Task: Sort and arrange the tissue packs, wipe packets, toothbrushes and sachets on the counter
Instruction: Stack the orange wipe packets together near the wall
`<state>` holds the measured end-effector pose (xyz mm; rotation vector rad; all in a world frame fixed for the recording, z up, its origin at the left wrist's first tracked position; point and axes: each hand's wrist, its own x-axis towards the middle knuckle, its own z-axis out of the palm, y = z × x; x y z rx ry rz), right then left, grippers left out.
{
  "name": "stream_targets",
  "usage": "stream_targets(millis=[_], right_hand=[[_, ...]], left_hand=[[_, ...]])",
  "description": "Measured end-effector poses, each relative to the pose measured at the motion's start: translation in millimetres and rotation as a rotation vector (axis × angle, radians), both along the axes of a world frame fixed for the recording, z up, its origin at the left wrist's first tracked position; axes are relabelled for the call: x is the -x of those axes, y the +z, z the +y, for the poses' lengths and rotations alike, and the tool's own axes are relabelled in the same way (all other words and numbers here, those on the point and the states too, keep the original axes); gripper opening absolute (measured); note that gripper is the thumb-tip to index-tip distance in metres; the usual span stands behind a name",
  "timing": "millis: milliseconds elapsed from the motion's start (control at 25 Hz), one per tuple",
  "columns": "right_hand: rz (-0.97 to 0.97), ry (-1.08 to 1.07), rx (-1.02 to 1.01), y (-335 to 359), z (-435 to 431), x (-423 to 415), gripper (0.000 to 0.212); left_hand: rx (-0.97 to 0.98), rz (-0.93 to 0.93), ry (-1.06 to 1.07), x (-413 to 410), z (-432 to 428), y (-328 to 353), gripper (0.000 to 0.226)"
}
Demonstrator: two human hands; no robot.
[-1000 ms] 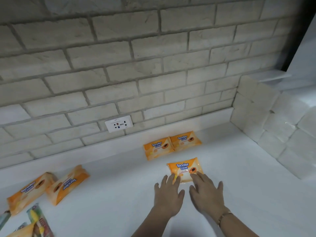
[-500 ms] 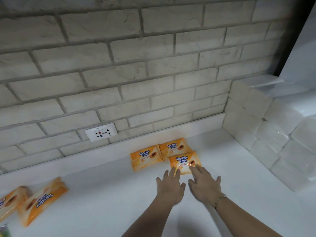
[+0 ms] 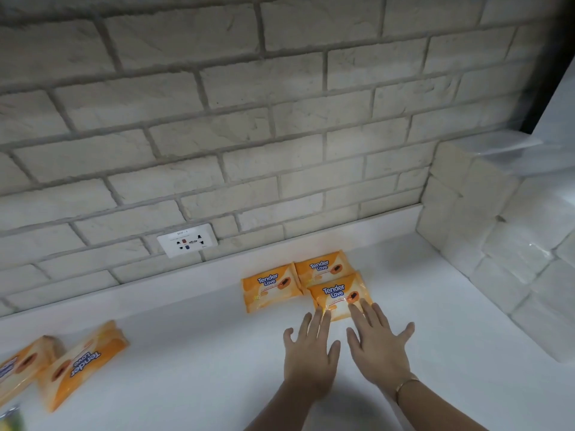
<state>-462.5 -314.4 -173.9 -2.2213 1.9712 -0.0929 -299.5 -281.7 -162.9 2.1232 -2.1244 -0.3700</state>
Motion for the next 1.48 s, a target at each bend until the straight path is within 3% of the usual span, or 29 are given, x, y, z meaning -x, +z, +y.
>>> stream_targets(millis=[200,760,1000,1160,1320,1480], right_hand=[[-0.016,-0.001,0.037,3,-2,1,0.057],[-0.049,0.028,0.04,8,2,4,0.057],[-0.14,-0.008,0.141,8,33,4,0.05],[-0.22,0.016,0.227,3,77,-20,0.041],[-0.252,0.124,0.217,1,127,-77,0.038],[-0.265,0.341,0.16,-3,183,-147,0.033]], left_hand=[[0.119,0.009,0.019,2,2,-11,0.064],[0.104,0.088,0.027,-5,10,-4,0.065],[-0.051,0.375,0.051,-28,48,2,0.057],[0.061,0.723,0.221,-49,106,8,0.033],[0.101,1.038,0.471,-78,158,24,0.025],[0.127,1.135,0.599,-137,205,25,0.02]])
